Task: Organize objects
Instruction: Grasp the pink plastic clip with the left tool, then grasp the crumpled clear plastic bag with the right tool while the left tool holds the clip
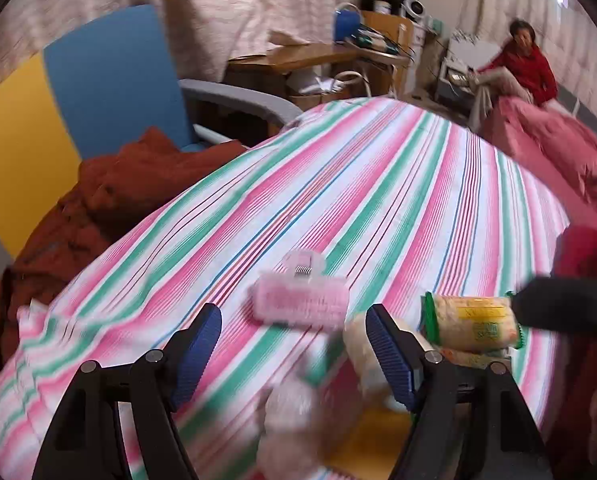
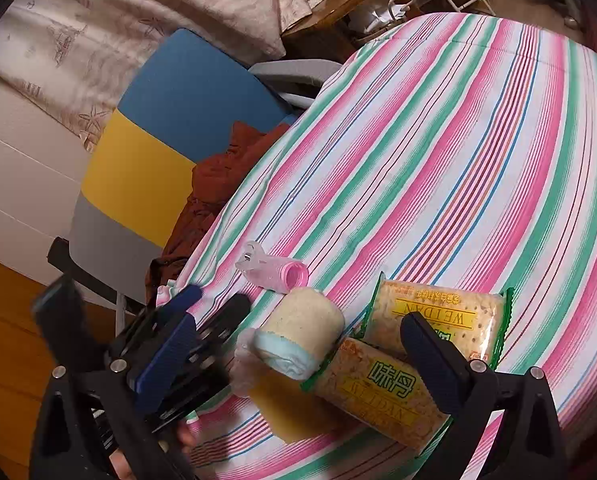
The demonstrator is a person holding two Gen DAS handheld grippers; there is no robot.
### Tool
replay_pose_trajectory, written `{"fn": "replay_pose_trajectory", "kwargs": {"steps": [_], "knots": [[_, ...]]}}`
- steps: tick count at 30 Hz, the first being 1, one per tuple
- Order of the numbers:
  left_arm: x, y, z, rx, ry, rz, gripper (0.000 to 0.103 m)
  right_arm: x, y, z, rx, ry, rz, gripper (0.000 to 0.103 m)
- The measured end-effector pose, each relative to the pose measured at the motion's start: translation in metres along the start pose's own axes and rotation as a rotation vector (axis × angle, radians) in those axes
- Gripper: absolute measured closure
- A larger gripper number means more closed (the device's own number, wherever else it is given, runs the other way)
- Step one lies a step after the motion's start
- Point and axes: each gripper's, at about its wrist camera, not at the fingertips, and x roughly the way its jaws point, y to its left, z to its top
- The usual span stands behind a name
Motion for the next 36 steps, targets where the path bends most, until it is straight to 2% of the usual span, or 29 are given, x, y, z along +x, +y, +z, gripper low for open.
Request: {"fn": "replay_pose_trajectory", "kwargs": {"steps": [2,5,7,10,15,19,21,24,26,34,36], "knots": [[0.015,-0.003,0.006,0.017,0.027,0.006,0.026,0.001,0.001,0.000,-0.006,0.000,-0.004,0.000],[0.039,0.001,0.009,-0.017,0.079,-0.038,0.026,0.002,0.002,-0.001,-0.014,0.006,-0.007,0.000],[0.050,0.009,0.007,-0.058,0.102,-0.077,0.036,0.003,0.002,-0.001,-0.017,0.008,-0.013,0.000],[0.043,0.029,0.000,-0.179,0.058,-0.153,0.037,0.005,0.002,0.000,-0.026,0.003,-0.028,0.000],[0.004,0.064,-0.021,-0.366,-0.054,-0.184,0.037,0.010,0.005,0.001,-0.055,0.003,-0.053,0.000],[-0.040,0.086,-0.044,-0.448,-0.118,-0.131,0.037,0.016,0.010,0.001,-0.094,0.014,-0.084,0.000],[-0.063,0.093,-0.059,-0.472,-0.135,-0.068,0.037,0.021,0.019,-0.003,-0.145,0.037,-0.075,0.000],[-0.093,0.100,-0.088,-0.533,-0.152,-0.028,0.037,0.030,0.042,-0.014,-0.266,0.077,-0.044,0.000],[-0.110,0.103,-0.110,-0.546,-0.155,0.007,0.037,0.036,0.058,-0.024,-0.368,0.088,-0.054,0.000],[-0.171,0.081,-0.192,-0.621,-0.202,0.021,0.037,0.064,0.113,-0.075,-0.787,0.145,-0.097,0.000],[-0.181,0.076,-0.203,-0.634,-0.211,0.014,0.037,0.075,0.122,-0.087,-0.884,0.157,-0.135,0.000]]}}
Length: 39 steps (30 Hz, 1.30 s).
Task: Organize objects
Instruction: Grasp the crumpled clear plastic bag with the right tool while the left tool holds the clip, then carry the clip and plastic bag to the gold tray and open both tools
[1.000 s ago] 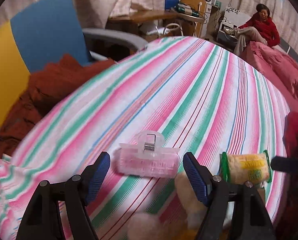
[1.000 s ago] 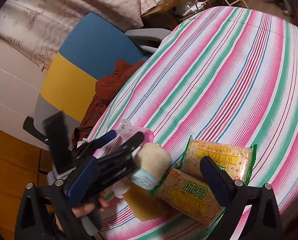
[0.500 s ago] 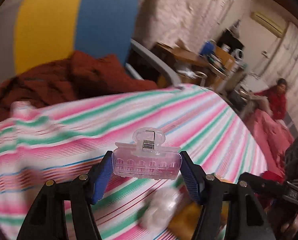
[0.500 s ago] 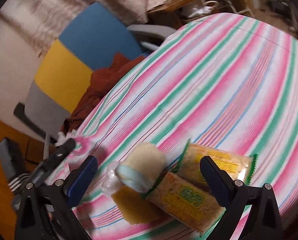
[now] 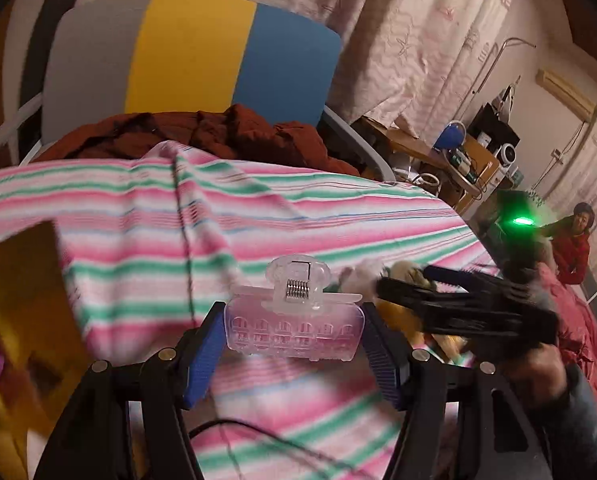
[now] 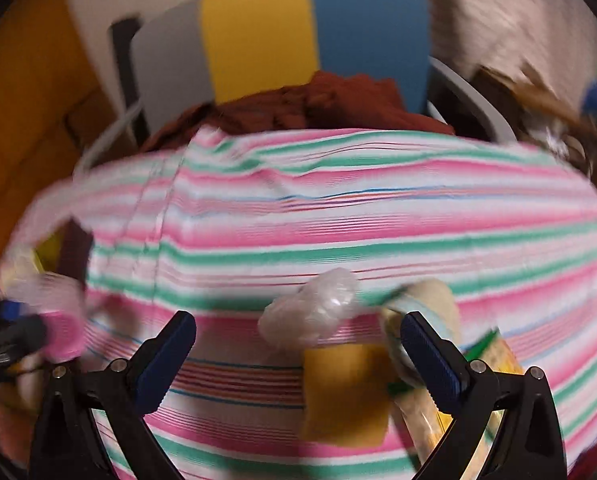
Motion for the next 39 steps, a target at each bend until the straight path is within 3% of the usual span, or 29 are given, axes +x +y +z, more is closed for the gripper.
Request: {"fn": "replay_pose_trajectory", "kwargs": {"steps": [3,8,15,18,27,39], "knots": [[-0.018,0.005,-0.011,-0.012,-0.020,-0.002,0.037,0.017,0.015,0.002,-0.122,0.011,-0.080,0.000],[-0.056,0.019,-0.020,-0.066,-0.065,-0.013,0.037,0.032,0.025,0.006,-0.225,0.027,-0.100,0.000],[-0.097,0.036,-0.026,-0.115,-0.140,0.045,0.036,0.044,0.035,-0.001,-0.320,0.049,-0.172,0.001],[-0.100,0.040,-0.032,-0.127,-0.135,0.064,0.036,0.058,0.030,-0.004,-0.334,0.105,-0.216,0.034],[-0.120,0.057,-0.057,-0.160,-0.137,0.102,0.036,0.034,0.013,0.004,-0.164,0.052,-0.065,0.034],[-0.184,0.135,-0.106,-0.329,-0.194,0.317,0.037,-0.003,0.049,0.001,-0.191,-0.051,0.033,0.034]]}}
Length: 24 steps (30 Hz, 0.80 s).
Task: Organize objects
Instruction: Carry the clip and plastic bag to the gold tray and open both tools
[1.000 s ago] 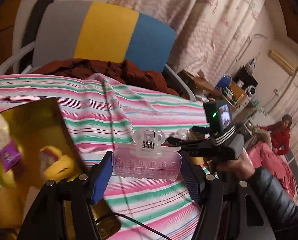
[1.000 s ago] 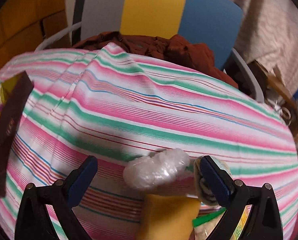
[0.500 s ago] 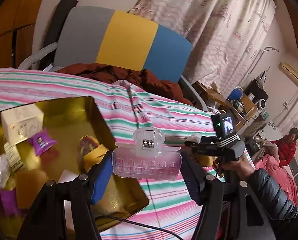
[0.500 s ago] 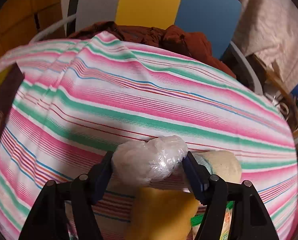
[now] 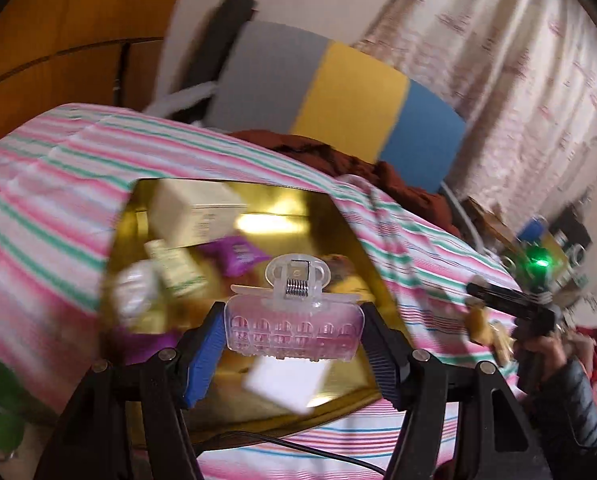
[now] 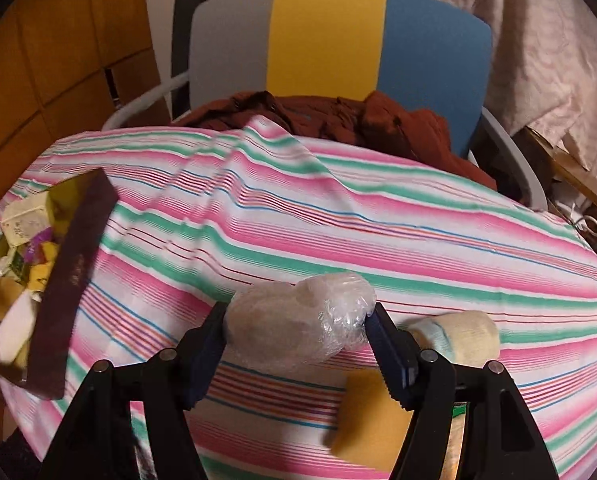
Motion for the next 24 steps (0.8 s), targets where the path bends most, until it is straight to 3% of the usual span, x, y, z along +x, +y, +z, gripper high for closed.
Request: {"fn": "replay_pose_trajectory", "kwargs": {"steps": [4,11,18,24], "knots": [[-0.004,0.023,0.000,-0.034,-0.014,0.043,0.036,-0.015,0.020,0.001,-0.015,-0.019,0.049,0.034],[0.013,0.011,0.000,0.007,0.012,0.026,0.036,-0.038,0.074,0.004,-0.030,-0.057,0.179,0.034],[0.036,-0.006,0.014,0.061,0.005,0.016,0.036,-0.036,0.143,0.019,-0.033,-0.053,0.319,0.034],[0.058,-0.007,0.026,0.070,0.010,0.041,0.035,-0.021,0.195,0.050,-0.015,-0.043,0.372,0.034]]}}
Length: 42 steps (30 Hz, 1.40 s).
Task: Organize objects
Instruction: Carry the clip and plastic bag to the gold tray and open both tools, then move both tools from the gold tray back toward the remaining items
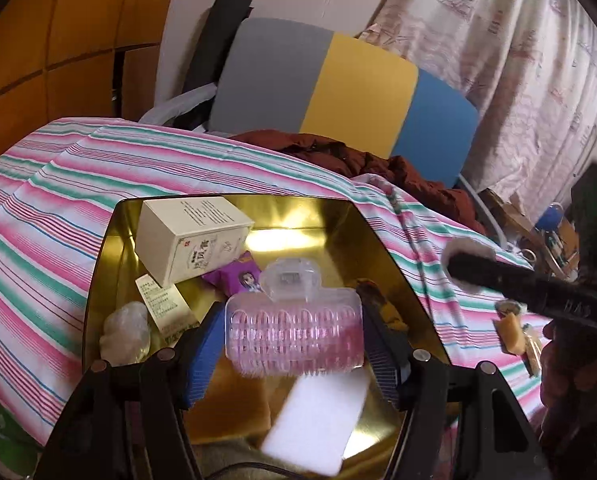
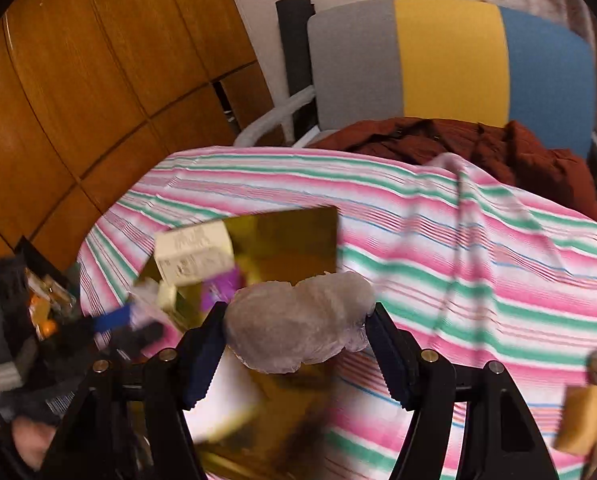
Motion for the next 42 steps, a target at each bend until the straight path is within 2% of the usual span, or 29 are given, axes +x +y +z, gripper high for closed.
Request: {"fn": "replay_pose_trajectory", "kwargs": {"steps": [1,3,4,9,16,26,34,42], "knots": [[0.002,0.001,0.000,-0.003,0.002,0.003,0.034,0.003,0.005,0.004,0.006,-0.002,0.006,0.033],[0.001,0.004,0.000,-0.021,-0.004,0.012,0.024,0.011,0.014,0.014,0.014,-0.009,0.012,0.029],[-0.001,0.006,-0.001,-0.022,-0.010,0.009,0.023,0.015,0.018,0.018,0.018,-0.015,0.009,0.025],[-0.011,0.013,-0.008,-0.027,-0.023,0.028,0.023,0.027,0.028,0.025,0.048,-0.016,0.028,0.020],[-0.026,0.020,-0.021,-0.031,-0.022,0.081,0.023,0.022,0.035,0.008,0.015,-0.004,-0.006,0.009],[-0.040,0.024,-0.031,-0.044,-0.032,0.157,0.023,0.003,0.050,-0.029,-0.048,-0.015,-0.058,0.003],[-0.046,0.014,-0.037,-0.012,-0.032,0.175,0.023,-0.019,0.049,-0.050,-0.051,-0.056,-0.141,0.000],[-0.047,-0.004,-0.044,0.050,-0.027,0.199,0.023,-0.032,0.048,-0.066,-0.096,-0.087,-0.271,0.000]]}}
